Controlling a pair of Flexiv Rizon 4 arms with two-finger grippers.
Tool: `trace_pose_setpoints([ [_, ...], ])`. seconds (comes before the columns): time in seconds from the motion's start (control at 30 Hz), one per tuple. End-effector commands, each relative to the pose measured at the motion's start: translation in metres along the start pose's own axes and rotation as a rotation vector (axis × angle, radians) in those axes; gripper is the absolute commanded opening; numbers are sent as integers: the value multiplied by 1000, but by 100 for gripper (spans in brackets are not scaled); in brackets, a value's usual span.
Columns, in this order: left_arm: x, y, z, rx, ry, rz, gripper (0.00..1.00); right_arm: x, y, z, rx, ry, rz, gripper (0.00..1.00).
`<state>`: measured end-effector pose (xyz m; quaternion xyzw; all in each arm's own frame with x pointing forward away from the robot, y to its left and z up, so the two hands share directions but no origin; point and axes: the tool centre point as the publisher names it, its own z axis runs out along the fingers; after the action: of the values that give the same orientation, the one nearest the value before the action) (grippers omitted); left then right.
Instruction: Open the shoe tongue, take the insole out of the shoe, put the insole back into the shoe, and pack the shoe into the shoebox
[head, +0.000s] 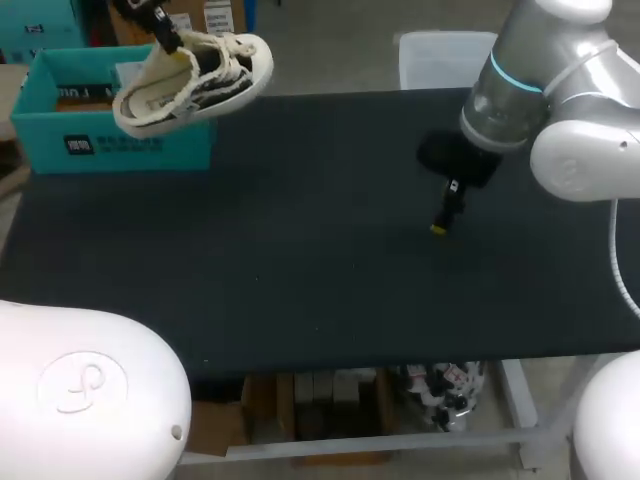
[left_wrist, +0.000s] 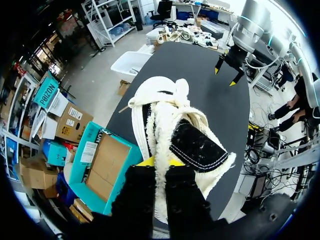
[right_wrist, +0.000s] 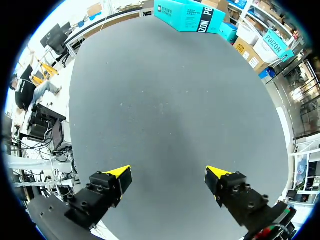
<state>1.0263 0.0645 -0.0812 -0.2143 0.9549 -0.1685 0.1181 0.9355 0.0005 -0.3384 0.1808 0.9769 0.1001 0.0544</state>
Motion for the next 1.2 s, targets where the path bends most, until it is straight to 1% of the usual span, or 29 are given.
trace_pose_setpoints([
  [0.03, -27, 23, -8, 20, 76, 13, 0, 0, -1, -1, 1, 1, -1, 100],
  [0.17, -54, 47, -4, 19, 95, 80, 0, 0, -1, -1, 1, 1, -1, 100],
  [0.3, -84, 69, 4, 14, 106, 122, 0, 0, -1, -1, 1, 1, -1, 100],
  [0.33, -92, 74, 5, 25, 118, 126, 0, 0, -1, -1, 1, 1, -1, 100],
  [0.47, -128, 89, 10, 23, 121, 141, 0, 0, -1, -1, 1, 1, -1, 100],
  [0.67, -180, 98, 24, 23, 140, 171, 0, 0, -1, -1, 1, 1, -1, 100],
  [0.83, -215, 105, 43, 3, 146, 198, 0, 0, -1, -1, 1, 1, -1, 100],
  [1.0, -238, 109, 66, -15, 157, 220, 0, 0, -1, -1, 1, 1, -1, 100],
  [1.2, -256, 116, 101, -30, 178, 237, 0, 0, -1, -1, 1, 1, -1, 100],
])
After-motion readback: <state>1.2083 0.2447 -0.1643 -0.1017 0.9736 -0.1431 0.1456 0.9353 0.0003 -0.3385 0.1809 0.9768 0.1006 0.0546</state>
